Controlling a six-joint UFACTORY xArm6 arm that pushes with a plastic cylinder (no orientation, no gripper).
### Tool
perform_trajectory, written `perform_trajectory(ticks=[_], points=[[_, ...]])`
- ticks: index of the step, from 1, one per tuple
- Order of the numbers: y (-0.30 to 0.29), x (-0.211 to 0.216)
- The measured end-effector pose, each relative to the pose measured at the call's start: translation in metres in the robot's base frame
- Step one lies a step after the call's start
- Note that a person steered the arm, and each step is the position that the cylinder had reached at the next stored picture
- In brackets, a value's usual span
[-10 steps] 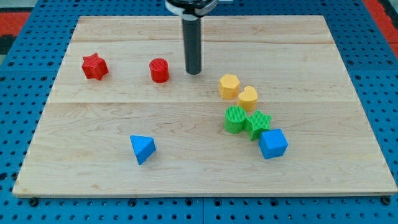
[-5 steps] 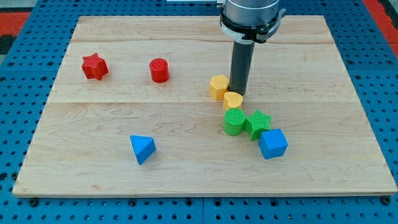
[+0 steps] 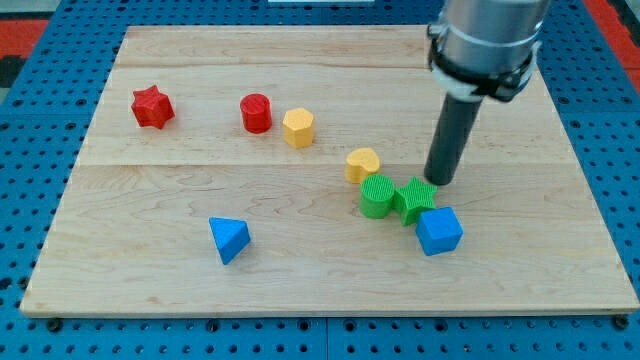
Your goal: Move the yellow blocks away from the green blocks
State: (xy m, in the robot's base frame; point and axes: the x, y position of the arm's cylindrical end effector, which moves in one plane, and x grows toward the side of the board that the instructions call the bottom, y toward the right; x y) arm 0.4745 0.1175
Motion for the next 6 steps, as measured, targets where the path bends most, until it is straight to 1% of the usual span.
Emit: perform_trajectory(ticks=[1,2,3,5,6], points=[[-0.037,0.000],[-0.041,-0.004],[-0.039,0.016],[-0.055,-0.003],[-0.100,-0.010]])
